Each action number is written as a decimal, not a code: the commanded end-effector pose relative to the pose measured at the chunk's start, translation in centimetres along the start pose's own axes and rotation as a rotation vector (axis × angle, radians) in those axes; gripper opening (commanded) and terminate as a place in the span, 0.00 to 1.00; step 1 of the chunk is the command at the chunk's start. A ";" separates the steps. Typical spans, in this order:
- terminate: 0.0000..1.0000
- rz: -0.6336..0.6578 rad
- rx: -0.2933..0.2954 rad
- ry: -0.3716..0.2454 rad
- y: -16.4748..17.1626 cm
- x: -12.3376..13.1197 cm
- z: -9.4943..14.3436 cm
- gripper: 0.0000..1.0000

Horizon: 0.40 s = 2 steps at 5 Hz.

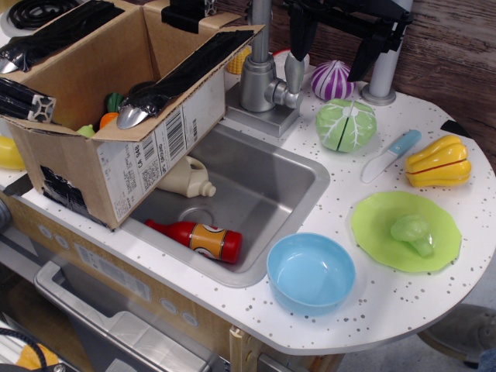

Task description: Pick up bowl and put in small4fbox

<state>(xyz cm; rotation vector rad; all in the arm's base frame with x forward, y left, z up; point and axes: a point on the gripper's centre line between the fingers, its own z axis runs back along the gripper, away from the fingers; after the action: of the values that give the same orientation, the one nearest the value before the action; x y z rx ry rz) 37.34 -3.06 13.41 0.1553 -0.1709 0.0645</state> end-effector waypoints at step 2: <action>0.00 -0.104 -0.051 0.031 -3.1 -1.3 1.7 1.00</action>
<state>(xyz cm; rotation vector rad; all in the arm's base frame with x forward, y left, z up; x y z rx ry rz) 34.98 -7.62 11.71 0.0962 -0.0639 -0.0611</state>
